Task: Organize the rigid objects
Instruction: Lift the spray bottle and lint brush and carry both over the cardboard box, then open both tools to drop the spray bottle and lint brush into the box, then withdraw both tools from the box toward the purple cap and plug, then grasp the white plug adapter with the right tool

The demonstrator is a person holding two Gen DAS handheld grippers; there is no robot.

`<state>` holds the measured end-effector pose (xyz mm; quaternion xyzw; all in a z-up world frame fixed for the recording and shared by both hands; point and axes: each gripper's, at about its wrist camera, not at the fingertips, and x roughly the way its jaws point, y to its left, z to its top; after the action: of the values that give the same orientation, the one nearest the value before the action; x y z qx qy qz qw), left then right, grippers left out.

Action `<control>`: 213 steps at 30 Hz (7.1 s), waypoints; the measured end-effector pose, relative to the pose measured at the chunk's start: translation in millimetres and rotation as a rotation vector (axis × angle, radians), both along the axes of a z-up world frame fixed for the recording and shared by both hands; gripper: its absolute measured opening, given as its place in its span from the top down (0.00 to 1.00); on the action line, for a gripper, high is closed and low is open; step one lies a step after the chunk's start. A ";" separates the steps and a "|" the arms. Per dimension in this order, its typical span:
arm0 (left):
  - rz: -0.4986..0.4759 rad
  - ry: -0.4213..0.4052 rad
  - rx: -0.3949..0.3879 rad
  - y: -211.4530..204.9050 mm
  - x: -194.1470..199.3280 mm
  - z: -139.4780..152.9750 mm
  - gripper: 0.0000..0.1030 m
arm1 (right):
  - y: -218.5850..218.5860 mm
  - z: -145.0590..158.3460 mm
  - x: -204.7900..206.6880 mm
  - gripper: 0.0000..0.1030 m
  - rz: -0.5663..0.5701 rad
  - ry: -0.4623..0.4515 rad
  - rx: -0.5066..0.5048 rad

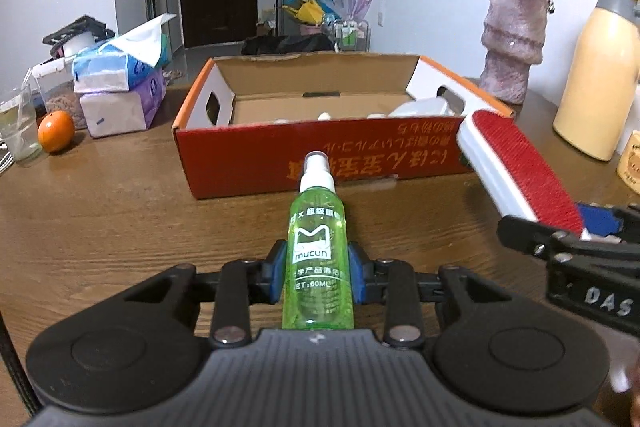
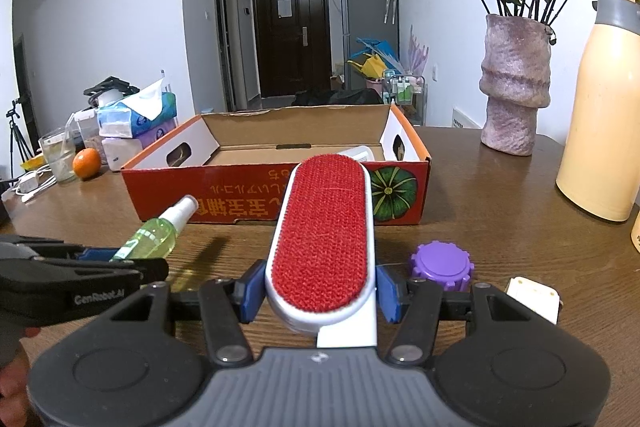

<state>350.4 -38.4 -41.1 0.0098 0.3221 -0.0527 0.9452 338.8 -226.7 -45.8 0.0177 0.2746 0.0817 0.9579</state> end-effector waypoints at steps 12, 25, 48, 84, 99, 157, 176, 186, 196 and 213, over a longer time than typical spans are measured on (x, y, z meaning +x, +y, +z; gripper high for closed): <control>0.015 -0.057 -0.025 -5.8 -3.3 29.7 0.69 | -0.2 16.0 1.1 0.46 0.003 -0.034 0.016; 0.038 -0.128 -0.067 -4.0 8.4 61.8 0.69 | 8.9 44.4 16.6 0.46 0.019 -0.071 0.039; 0.085 -0.160 -0.096 -1.1 71.9 73.2 0.69 | 19.9 57.2 76.2 0.46 0.009 -0.081 0.056; 0.133 -0.111 -0.038 15.5 184.8 49.4 0.69 | 44.5 41.1 207.7 0.46 -0.024 0.120 0.071; 0.120 -0.134 0.000 15.4 186.5 54.2 0.31 | 30.1 45.1 229.3 0.34 -0.038 0.187 0.101; 0.110 -0.158 -0.039 1.2 33.5 69.3 0.00 | -10.9 75.8 43.7 0.03 -0.043 -0.072 0.053; 0.077 -0.120 -0.046 -34.4 -44.4 51.9 0.00 | -55.3 49.2 -58.5 0.02 -0.116 -0.140 -0.012; 0.118 -0.105 -0.061 -51.0 -57.9 36.7 0.00 | -82.3 30.5 -85.3 0.02 -0.142 -0.134 -0.048; 0.104 -0.084 -0.015 -75.1 -57.6 21.6 0.00 | -109.0 8.1 -83.3 0.02 -0.159 -0.089 -0.066; 0.098 -0.048 0.012 -95.1 -37.2 4.6 0.00 | -112.2 -21.8 -31.7 0.05 -0.129 0.001 -0.121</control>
<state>313.2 -133.6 -36.5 0.0008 0.2998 -0.0043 0.9540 307.1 -338.9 -67.6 -0.0226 0.2777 0.0028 0.9604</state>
